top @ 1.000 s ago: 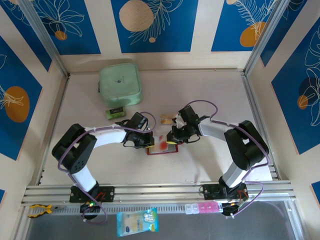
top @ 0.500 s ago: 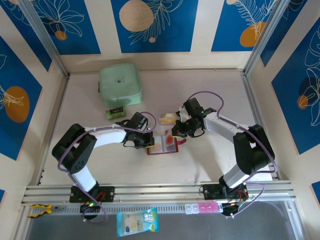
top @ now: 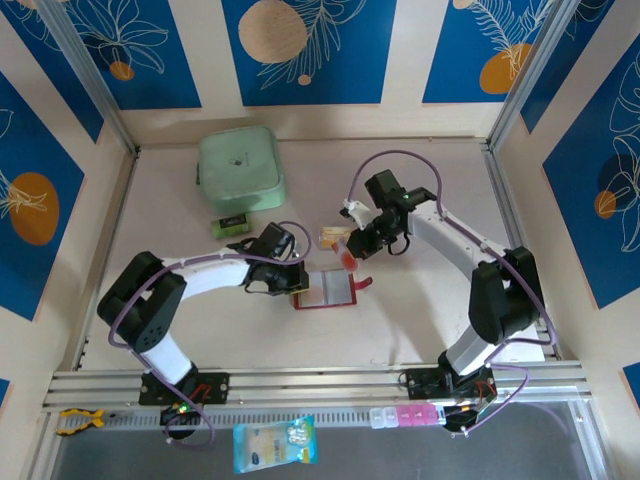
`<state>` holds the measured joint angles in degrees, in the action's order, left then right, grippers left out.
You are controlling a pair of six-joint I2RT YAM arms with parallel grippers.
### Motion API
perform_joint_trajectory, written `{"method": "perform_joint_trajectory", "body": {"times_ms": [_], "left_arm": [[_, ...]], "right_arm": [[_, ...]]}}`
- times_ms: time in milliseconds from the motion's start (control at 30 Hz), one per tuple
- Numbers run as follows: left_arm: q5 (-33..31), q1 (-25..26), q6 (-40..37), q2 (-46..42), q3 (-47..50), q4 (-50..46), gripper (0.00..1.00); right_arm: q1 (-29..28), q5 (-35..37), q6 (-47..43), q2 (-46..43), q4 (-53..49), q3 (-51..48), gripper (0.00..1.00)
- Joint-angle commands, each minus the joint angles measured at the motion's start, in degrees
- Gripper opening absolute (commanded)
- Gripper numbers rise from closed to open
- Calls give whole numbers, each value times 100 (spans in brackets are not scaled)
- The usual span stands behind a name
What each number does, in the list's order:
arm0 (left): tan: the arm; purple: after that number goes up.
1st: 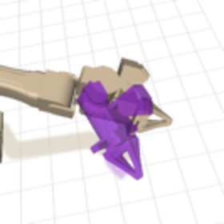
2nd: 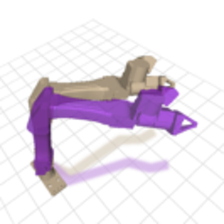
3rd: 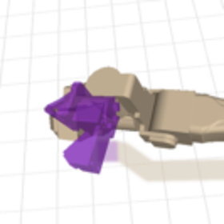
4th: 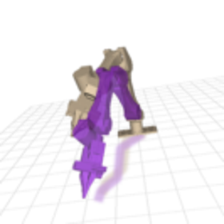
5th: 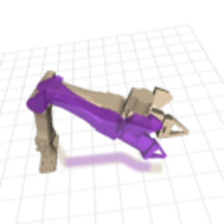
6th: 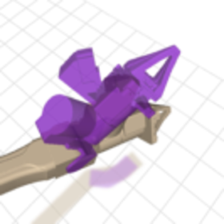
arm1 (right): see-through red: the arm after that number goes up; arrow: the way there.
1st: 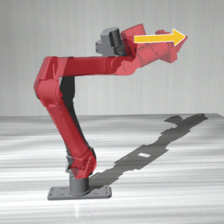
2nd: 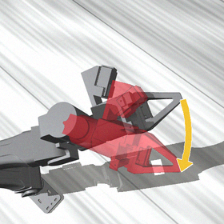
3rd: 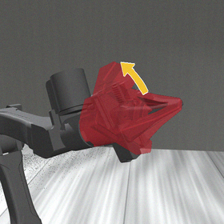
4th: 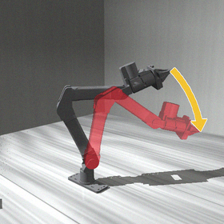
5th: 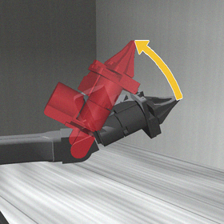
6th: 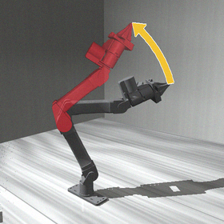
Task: Take the credit cards out of the card holder
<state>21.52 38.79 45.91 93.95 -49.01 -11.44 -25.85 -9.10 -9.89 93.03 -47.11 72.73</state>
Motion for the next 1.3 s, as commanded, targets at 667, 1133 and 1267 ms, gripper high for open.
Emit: {"method": "perform_joint_trajectory", "body": {"times_ms": [667, 1133, 1267], "left_arm": [[-220, -207, -179, -678, 217, -393, 12], [-238, -335, -206, -694, 234, -488, 12], [-218, -350, -204, -677, 252, -477, 12]], "right_arm": [[97, 1020, -3646, 2386, -1871, 3893, 0], [169, 889, -4161, 3210, -2046, 4645, 0], [172, 811, -4209, 3265, -2083, 4515, 2]]}}
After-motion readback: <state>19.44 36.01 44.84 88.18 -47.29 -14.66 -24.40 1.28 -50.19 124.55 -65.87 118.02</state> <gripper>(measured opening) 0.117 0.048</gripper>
